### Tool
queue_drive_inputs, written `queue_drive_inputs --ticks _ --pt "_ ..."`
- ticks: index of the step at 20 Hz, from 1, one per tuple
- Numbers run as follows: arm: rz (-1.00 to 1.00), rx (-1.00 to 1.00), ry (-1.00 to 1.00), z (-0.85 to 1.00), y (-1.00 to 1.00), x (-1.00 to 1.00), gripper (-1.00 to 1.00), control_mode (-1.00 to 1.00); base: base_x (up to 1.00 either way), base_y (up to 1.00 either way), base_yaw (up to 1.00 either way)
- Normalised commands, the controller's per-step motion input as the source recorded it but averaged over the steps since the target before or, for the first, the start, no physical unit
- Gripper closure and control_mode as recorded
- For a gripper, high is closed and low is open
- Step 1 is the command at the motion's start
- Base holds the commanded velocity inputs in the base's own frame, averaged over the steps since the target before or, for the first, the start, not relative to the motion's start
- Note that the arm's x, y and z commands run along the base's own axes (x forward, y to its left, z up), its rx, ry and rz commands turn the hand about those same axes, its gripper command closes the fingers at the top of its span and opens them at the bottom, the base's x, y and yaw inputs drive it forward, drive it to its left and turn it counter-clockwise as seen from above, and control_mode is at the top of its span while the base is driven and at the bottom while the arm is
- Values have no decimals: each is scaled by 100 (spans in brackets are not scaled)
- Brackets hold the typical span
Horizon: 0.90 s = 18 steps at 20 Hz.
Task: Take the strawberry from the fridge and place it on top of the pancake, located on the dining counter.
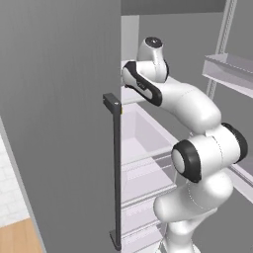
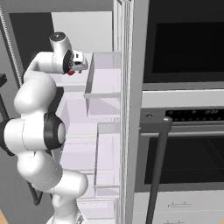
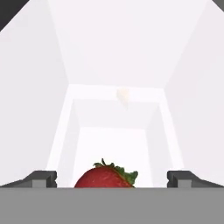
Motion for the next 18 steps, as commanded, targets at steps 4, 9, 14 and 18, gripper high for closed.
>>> queue_drive_inputs --ticks 4,9,14,18 --pt "0 0 0 -14 0 5 -100 -100 0 0 0" --pt "0 0 0 -31 0 0 100 -100 0 0 0" --pt "0 0 0 -29 0 0 100 -100 0 0 0" --pt "0 0 -2 -13 -17 -4 100 -100 0 0 0"
